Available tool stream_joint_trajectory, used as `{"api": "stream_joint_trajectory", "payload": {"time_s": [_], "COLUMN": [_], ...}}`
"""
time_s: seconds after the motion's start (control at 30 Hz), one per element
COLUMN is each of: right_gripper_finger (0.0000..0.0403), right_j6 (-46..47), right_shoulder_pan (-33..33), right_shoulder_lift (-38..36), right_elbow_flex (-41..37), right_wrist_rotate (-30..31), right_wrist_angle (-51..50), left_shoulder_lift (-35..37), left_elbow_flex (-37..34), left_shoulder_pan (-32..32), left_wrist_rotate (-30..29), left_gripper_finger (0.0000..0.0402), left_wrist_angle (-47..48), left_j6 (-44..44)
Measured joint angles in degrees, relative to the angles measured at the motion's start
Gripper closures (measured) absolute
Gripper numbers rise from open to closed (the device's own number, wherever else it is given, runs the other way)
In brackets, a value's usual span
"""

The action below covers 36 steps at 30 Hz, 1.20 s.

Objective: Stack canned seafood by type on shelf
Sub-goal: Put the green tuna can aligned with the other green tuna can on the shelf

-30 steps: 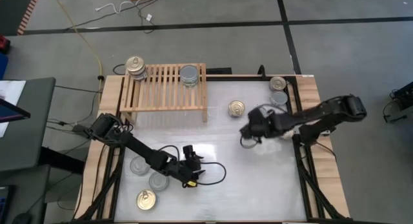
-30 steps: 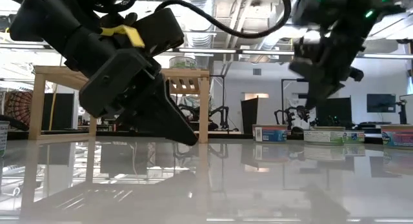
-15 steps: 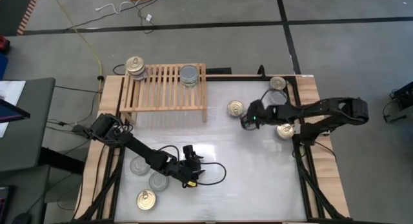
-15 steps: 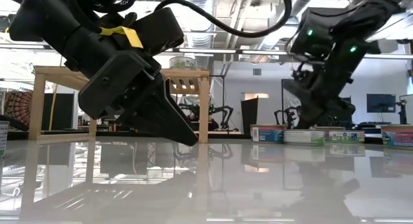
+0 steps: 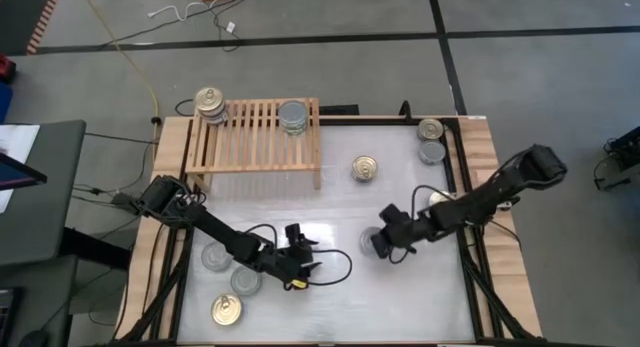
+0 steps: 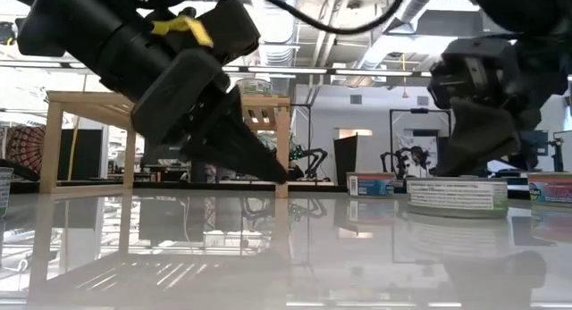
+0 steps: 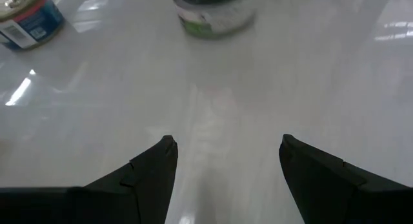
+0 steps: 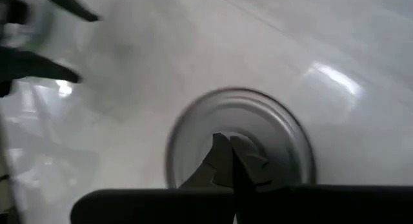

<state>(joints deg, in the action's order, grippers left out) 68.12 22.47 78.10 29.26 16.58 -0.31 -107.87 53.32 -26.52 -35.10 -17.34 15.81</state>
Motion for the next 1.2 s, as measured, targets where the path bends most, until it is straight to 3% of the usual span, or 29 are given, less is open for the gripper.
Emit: {"api": "stream_joint_trajectory", "payload": {"time_s": [0.23, 0.4, 0.53, 0.67, 0.83, 0.93, 1.1, 1.2], "right_gripper_finger": [0.039, 0.039, 0.039, 0.0388, 0.0383, 0.0383, 0.0385, 0.0385], "right_j6": [-1.4, -8.1, -14.8, -18.4, -20.4, -18.6, -4.5, 6.7], "right_shoulder_pan": [0.8, 0.6, 0.2, 0.2, 0.8, 3.4, 10.6, 15.6], "right_shoulder_lift": [9.6, 19.2, 22.5, 20.9, 13.5, 8.7, 2.1, -0.9], "right_elbow_flex": [5.7, 14.8, 21.4, 25.7, 27.5, 27.5, 25.7, 20.4], "right_wrist_rotate": [1.2, -0.9, -1.8, -1.9, -1.3, 4.1, 15.7, 19.8], "right_wrist_angle": [4.5, 5.0, 1.0, -6.4, -11.8, -19.6, -37.5, -40.0], "left_shoulder_lift": [0.0, 0.0, 0.0, 0.0, 0.0, 0.0, 0.0, 0.0], "left_elbow_flex": [0.0, 0.0, 0.0, 0.0, 0.0, 0.0, 0.0, 0.0], "left_shoulder_pan": [0.0, 0.0, 0.0, 0.0, 0.9, 1.4, 1.5, 1.5], "left_wrist_rotate": [-0.2, -0.1, -0.1, -0.2, -0.2, -0.2, -0.2, -0.1], "left_gripper_finger": [0.0141, 0.0141, 0.0141, 0.0141, 0.0141, 0.0141, 0.0141, 0.0141], "left_wrist_angle": [-1.5, -1.5, -1.5, -1.4, -1.4, -1.3, -1.1, -1.2], "left_j6": [-0.1, -0.2, -0.1, -0.1, -0.4, -0.1, -0.2, -0.2]}}
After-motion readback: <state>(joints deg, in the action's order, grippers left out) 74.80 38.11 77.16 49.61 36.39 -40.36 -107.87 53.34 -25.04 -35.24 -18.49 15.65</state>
